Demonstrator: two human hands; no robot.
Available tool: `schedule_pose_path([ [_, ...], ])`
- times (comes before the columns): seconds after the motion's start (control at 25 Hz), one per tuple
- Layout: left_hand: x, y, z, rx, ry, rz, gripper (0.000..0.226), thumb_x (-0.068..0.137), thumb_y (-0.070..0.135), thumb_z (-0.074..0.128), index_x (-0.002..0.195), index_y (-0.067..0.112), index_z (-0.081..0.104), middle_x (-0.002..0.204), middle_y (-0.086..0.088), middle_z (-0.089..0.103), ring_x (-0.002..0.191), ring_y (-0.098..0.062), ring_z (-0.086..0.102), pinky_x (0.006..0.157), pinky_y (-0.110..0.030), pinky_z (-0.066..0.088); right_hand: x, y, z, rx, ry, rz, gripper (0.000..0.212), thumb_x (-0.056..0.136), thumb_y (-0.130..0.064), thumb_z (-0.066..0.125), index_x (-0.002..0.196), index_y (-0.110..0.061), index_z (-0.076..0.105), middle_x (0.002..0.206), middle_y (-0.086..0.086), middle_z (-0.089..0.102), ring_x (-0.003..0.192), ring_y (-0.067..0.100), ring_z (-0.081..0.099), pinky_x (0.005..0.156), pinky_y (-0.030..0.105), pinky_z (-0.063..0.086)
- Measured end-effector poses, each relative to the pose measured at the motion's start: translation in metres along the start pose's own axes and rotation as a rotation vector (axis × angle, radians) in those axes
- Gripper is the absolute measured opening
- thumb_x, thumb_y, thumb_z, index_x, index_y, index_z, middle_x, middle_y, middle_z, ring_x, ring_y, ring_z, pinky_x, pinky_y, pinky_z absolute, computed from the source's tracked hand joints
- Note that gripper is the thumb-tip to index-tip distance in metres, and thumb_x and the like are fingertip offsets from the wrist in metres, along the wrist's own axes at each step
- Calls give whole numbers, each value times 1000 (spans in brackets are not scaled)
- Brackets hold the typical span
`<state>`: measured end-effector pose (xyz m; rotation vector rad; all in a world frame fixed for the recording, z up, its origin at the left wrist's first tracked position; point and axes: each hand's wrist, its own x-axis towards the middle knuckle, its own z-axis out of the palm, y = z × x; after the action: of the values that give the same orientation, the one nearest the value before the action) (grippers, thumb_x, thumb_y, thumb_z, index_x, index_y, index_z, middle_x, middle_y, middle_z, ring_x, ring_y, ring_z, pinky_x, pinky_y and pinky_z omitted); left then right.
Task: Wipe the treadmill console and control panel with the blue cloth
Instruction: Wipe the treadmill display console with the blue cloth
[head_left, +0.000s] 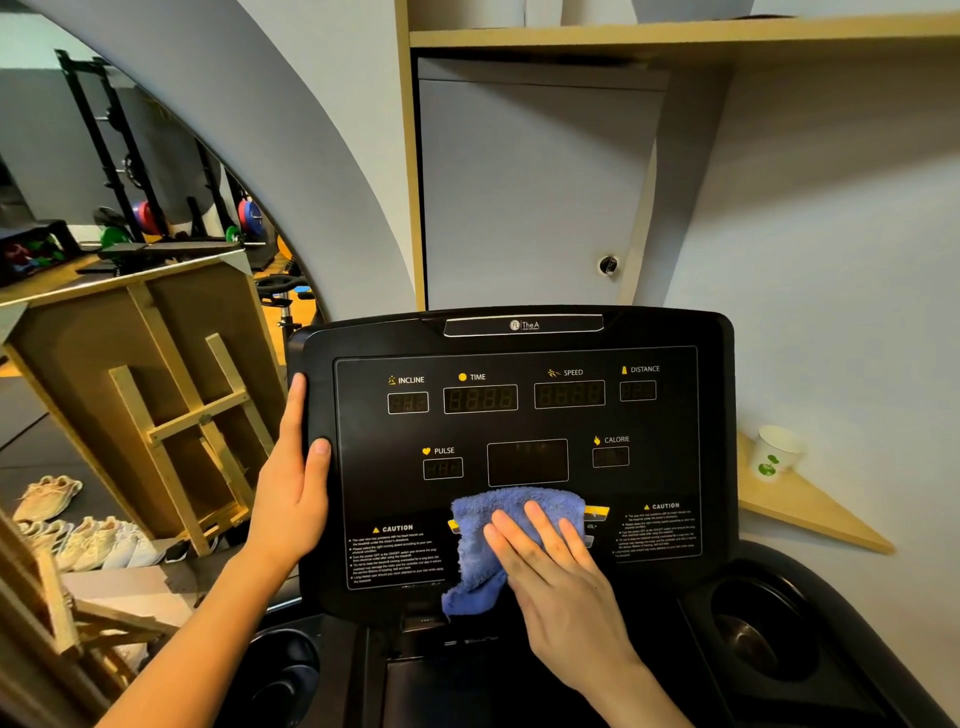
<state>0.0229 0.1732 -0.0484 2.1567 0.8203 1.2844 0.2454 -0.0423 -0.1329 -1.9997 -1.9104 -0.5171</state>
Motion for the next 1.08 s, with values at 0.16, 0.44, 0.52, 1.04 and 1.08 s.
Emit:
schedule_pose_path([
  [0.16,0,2,0,-8,-1,-12,65,96,54,28,154,44,2,137,16,45,103,-4,57,83,-22,45,-9,15,-4,21,29,32,59,95,-22,43,153,-24,37,162,-12,29,152,18,19,121,42,19],
  [0.44,1,1,0,-29,-4,-24,64,96,55,28,154,46,2,137,20,45,103,4,56,82,-17,44,-17,38,-6,17,77,69,59,94,-18,41,153,-23,37,161,-10,32,152,20,22,120,44,20],
  [0.52,1,0,0,-28,-3,-23,64,96,55,28,154,46,2,139,12,46,103,4,56,82,-15,43,-16,42,-5,24,89,78,60,94,-17,41,153,-23,33,161,-9,32,152,20,21,121,44,18],
  [1.04,1,-1,1,-27,2,-20,64,95,57,28,153,47,2,140,11,45,103,4,57,81,-9,42,18,66,-17,29,163,181,59,95,-19,33,154,-23,26,160,-1,32,154,22,11,125,38,0],
  [1.08,1,-1,1,-26,3,-18,64,95,57,28,153,47,2,140,11,46,103,4,57,81,-9,42,23,67,-19,19,176,177,58,96,-19,33,154,-21,26,160,0,32,154,24,11,125,40,0],
])
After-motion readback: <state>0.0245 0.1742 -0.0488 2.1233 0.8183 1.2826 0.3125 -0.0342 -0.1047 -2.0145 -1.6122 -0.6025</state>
